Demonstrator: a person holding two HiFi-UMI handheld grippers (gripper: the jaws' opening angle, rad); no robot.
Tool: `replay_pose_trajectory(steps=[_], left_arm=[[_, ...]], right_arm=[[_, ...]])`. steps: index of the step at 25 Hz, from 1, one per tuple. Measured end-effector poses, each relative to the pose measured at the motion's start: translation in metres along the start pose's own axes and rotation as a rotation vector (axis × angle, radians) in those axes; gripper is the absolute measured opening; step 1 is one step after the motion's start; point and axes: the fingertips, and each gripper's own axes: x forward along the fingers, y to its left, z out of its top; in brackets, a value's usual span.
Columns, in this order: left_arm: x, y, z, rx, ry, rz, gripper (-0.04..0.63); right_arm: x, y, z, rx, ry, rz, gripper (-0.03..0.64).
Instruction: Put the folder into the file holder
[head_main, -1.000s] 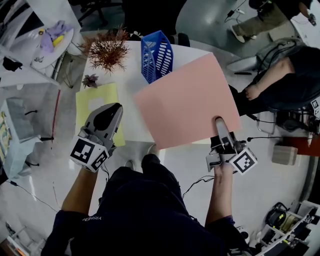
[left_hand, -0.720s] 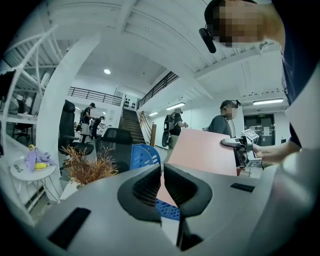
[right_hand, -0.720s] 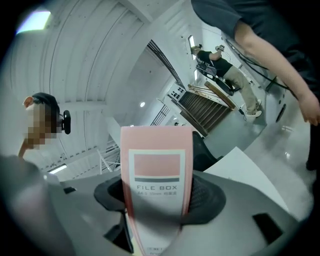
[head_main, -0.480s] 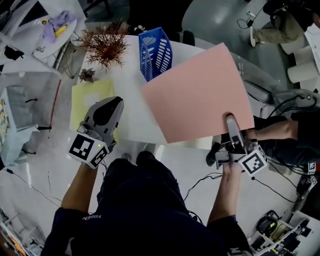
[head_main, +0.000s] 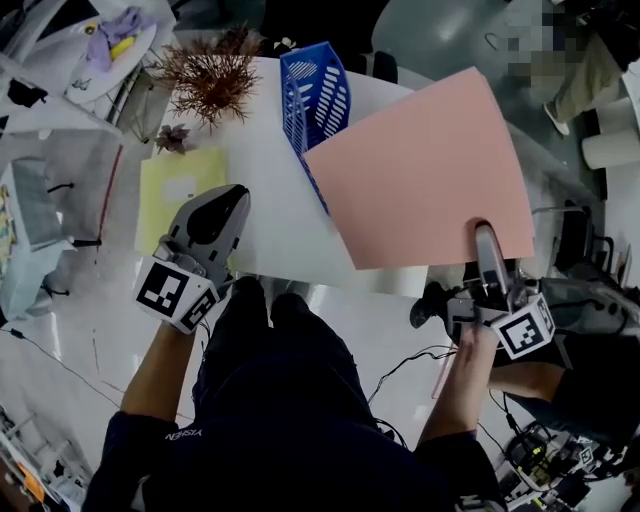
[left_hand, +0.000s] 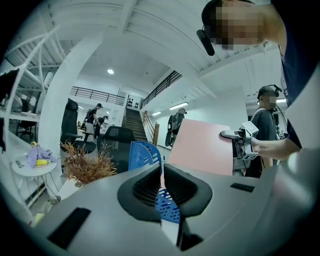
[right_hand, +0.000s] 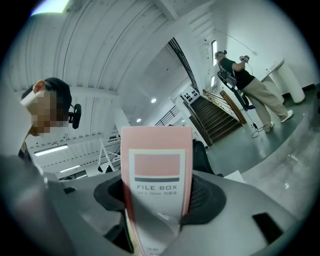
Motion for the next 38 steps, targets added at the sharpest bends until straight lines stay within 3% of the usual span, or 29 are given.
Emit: replay_pose_trajectory(steps=[19,24,38], left_arm=[[0.004,0.024,-0.017,-0.029,0.032,-0.072,0.043],[0.006,0.035,-0.02,-0.032,0.037,-0.095,0.043],[0.009,0.065,-0.02,-0.043,0.052,-0.125,0.043]], right_arm=[[0.027,0.043,0.008,-0.253,0.02,-0.067,0.279],[0.036,0.049,-0.001,-0.256,0.02,-0.099,0.279],[0.085,0.101,-0.008,-0.48,0.022,-0.082,0.279]])
